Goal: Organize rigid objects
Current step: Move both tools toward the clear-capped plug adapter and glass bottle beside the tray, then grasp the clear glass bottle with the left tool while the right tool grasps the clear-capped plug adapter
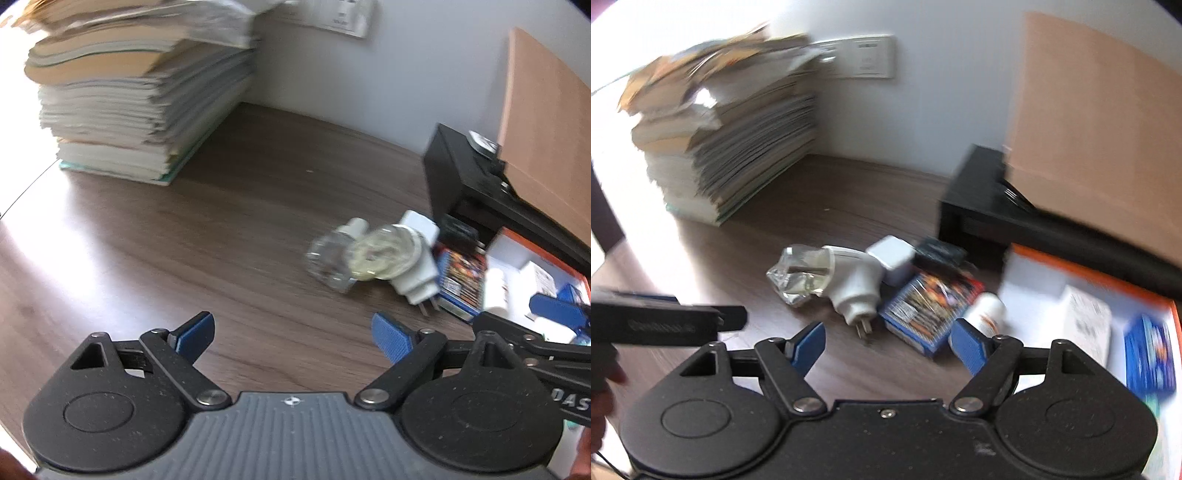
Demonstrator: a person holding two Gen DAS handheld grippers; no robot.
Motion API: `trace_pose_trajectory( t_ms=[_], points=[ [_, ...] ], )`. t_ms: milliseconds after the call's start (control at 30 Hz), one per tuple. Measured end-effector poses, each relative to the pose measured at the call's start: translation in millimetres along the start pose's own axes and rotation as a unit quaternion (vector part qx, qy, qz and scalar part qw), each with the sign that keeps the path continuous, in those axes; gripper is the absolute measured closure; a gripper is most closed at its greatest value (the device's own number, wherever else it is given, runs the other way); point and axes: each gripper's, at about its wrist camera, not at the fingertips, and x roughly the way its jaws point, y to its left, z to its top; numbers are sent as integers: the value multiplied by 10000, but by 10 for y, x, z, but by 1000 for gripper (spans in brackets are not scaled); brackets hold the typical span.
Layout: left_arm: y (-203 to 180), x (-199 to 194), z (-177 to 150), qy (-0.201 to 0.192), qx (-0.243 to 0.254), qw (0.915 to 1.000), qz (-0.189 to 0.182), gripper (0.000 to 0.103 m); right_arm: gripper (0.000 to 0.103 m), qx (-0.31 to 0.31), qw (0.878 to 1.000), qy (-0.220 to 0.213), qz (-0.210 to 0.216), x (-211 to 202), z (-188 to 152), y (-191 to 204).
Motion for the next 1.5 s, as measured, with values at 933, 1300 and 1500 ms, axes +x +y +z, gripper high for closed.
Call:
trace_pose_trajectory(
  t_ms=[933, 1300, 1500],
  points=[
    [473, 110, -2, 113, -545, 9982, 242, 8, 23, -386, 9919, 329, 1162, 1077, 225, 53],
    [-28, 535, 255, -139, 587, 9977, -302, 7, 23, 503, 9937, -433, 900, 191, 164, -332],
    [-259, 894, 294, -126, 1306, 9909, -304, 10, 23, 890, 9932, -565, 503, -152, 11, -513]
  ],
)
